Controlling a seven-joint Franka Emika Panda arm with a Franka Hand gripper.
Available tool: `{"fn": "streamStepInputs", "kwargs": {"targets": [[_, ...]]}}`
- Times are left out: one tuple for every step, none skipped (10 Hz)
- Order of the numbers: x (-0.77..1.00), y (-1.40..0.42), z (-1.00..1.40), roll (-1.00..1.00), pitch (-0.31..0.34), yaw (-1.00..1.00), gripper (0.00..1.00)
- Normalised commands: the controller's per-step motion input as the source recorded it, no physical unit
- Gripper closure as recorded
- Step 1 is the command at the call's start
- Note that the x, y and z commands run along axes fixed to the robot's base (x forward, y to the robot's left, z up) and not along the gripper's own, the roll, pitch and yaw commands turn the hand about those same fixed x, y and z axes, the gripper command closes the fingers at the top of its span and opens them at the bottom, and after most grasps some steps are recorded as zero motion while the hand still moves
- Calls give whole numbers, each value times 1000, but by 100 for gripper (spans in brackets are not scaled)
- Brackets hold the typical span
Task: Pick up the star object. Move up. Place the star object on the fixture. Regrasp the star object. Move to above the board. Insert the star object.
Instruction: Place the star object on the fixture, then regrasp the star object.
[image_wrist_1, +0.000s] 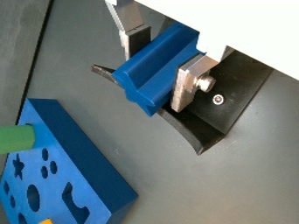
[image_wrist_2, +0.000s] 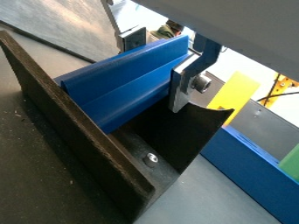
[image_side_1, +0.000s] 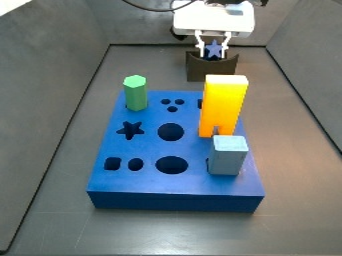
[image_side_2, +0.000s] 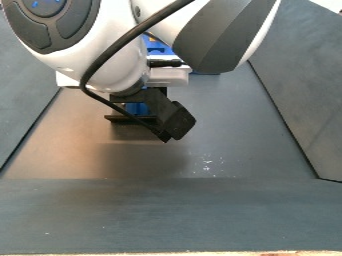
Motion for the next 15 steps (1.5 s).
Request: {"fn": "streamStepInputs", "kwargs": {"targets": [[0, 0, 0, 0, 0, 0, 0], [0, 0, 1000, -48, -11, -29, 0], [-11, 5, 1000, -37, -5, -18, 0], [-25, 6, 1000, -12, 3, -6, 0], [-26, 2, 1000, 15, 13, 5, 0], [-32, 0, 1000, 32, 29, 14, 0], [-34, 3, 910, 41, 40, 14, 0], [-35, 6, 678, 45, 60, 8, 0], [-31, 6, 446, 51, 79, -1, 0], [-26, 3, 329, 55, 84, -9, 0], [-102, -846, 959, 1000, 55, 25, 0], [-94, -813, 801, 1000, 52, 23, 0], [-103, -698, 670, 1000, 42, 22, 0], [-118, -548, 486, 1000, 34, 22, 0], [-94, -337, 211, 1000, 29, 21, 0]]}}
